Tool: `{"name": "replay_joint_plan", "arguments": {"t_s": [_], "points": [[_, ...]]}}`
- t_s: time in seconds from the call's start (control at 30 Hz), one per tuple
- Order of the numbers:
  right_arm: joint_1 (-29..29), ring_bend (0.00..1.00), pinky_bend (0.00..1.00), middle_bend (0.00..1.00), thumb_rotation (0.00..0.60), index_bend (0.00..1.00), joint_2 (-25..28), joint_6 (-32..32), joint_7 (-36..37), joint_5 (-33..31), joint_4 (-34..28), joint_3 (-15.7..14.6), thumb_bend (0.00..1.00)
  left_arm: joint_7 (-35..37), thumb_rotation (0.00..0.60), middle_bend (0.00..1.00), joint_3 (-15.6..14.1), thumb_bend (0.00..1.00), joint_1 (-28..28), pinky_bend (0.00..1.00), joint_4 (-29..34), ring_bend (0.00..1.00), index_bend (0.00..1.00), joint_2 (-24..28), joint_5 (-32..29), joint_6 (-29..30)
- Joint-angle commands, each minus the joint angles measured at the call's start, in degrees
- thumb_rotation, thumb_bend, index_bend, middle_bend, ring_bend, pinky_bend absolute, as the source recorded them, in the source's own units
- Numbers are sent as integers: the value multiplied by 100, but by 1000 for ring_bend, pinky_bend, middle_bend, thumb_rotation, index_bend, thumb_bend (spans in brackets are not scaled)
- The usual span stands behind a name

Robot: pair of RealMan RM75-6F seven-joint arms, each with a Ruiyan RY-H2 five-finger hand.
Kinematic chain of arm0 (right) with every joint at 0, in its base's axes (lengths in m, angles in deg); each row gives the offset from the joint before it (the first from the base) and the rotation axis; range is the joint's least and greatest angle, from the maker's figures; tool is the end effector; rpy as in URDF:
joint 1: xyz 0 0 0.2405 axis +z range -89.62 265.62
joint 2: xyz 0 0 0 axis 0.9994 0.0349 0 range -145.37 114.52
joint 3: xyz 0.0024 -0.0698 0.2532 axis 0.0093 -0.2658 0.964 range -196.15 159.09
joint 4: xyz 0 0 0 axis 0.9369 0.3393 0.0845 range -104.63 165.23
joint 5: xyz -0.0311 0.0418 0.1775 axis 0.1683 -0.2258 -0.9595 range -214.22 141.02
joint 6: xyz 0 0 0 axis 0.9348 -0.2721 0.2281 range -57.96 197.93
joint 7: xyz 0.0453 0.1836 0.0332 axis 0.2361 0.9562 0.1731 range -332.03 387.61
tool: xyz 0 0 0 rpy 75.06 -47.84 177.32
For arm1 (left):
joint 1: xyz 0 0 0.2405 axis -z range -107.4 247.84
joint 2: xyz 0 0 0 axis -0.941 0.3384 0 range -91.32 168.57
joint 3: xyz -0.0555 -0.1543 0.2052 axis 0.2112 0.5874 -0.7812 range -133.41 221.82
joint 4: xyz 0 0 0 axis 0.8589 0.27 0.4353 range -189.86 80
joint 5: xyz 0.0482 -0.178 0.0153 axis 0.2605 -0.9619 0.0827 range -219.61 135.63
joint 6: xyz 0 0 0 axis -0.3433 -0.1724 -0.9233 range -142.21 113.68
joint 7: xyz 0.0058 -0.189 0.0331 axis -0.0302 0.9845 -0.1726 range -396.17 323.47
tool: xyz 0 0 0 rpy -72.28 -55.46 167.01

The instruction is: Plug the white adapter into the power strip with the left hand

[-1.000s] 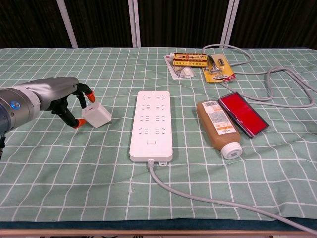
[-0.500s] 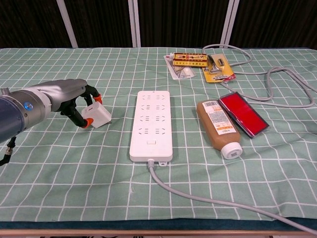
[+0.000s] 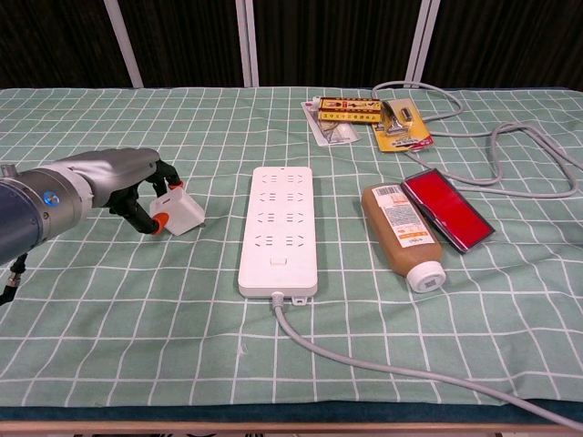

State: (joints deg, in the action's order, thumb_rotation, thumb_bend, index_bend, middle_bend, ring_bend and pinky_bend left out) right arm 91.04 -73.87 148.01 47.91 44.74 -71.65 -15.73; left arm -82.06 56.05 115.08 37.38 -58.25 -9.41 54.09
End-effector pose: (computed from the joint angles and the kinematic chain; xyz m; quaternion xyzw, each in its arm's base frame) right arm -0.3101 -0.2132 0.1835 0.4848 -0.5637 0.4450 0.4992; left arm -0.1590 0.3667 -0.0424 -0.6908 -0.4607 -0.2507 0.4978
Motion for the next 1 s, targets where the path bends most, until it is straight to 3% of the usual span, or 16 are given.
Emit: {"name": "replay_joint_plan", "arguments": {"t_s": [0.03, 0.3, 0.43, 0.53, 0.67, 1.0], "points": [[-3, 0, 0, 0, 600, 0, -3, 8, -9, 6, 0, -1, 338, 2, 600, 371, -20, 438, 2, 935, -17, 840, 346, -12, 3, 0], [-5, 0, 0, 0, 600, 0, -7, 2, -18, -1, -12, -3, 338, 14, 600, 373, -84, 400, 12, 935, -109, 840, 345, -50, 50, -29], [-5, 0, 0, 0, 600, 0, -5, -2, -8, -6, -15, 0, 337, 51, 600, 462, -78, 403, 14, 937, -156, 850, 413, -89, 108, 2], [-6, 0, 0, 0, 600, 0, -3, 2, 3, -3, -15, 2, 338, 55, 600, 543, -96, 493, 10, 946, -218, 872, 488, -137, 190, 69], [-12, 0, 0, 0, 600, 0, -1, 12, 10, 8, -15, 0, 338, 53, 600, 565, -132, 622, -10, 950, -206, 879, 513, -157, 325, 167], [-20, 0, 0, 0, 600, 0, -4, 38, 6, 33, -21, -3, 338, -369, 600, 613, -113, 716, 102, 976, 307, 916, 558, 326, 746, 403]]}}
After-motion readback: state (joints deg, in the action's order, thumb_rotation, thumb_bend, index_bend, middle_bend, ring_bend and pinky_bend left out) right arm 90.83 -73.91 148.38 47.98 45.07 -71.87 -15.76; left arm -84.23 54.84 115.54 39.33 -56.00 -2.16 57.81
